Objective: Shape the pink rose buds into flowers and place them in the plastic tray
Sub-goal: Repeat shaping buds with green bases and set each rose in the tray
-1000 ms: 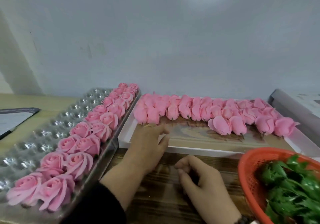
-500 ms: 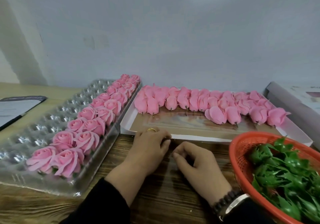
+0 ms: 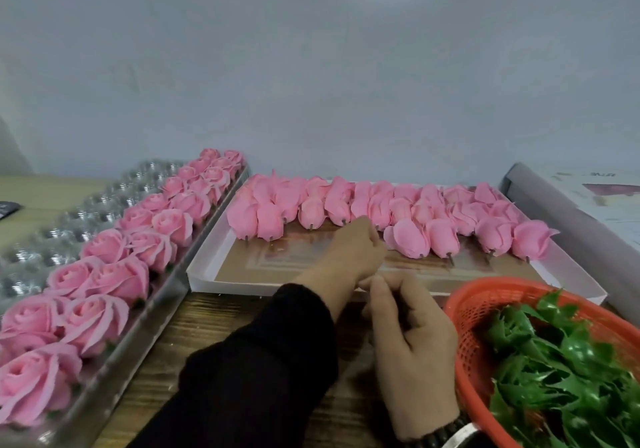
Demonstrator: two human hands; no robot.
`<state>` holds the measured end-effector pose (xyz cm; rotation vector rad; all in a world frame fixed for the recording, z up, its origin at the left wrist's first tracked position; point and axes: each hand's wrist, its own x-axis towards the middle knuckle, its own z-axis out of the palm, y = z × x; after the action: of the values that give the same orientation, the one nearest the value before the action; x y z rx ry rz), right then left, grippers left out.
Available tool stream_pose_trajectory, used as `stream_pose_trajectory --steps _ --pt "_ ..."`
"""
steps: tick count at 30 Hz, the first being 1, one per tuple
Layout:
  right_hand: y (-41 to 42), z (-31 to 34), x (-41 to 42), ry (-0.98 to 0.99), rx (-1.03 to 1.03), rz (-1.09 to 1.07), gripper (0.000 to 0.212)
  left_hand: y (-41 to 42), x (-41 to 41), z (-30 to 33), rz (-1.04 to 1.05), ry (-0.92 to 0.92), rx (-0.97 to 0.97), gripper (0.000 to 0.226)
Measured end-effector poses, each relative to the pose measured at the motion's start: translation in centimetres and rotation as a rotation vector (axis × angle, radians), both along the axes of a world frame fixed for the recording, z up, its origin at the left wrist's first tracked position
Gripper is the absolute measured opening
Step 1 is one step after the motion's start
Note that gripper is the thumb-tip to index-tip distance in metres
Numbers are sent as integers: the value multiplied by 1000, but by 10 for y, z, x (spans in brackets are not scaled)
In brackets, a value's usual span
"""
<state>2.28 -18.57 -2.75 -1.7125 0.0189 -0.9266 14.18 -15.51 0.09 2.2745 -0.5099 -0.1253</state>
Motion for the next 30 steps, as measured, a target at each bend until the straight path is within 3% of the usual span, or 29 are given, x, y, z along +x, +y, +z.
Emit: stream_pose_trajectory --steps 6,9,16,19,23,26,28,30 --pt "-2 -1 2 -20 133 -56 12 -46 23 -5 24 194 -168 64" --pt "-4 0 4 -57 179 -140 8 -63 27 -9 -1 158 -140 72" --pt "-8 -3 6 -26 161 -165 12 -70 26 -22 22 66 -52 66" --pt "-5 -1 5 -24 135 -109 11 -60 20 -13 54 144 -234 59" --pt "-3 -1 2 6 96 -54 14 -26 -3 10 135 111 -505 35" --pt "-4 -2 3 32 54 -53 14 18 -33 21 139 91 -633 38" --pt "-3 -3 4 59 16 -22 4 50 -55 21 126 112 -624 45" --pt "1 -3 3 96 -23 51 11 78 -75 20 153 112 -640 52"
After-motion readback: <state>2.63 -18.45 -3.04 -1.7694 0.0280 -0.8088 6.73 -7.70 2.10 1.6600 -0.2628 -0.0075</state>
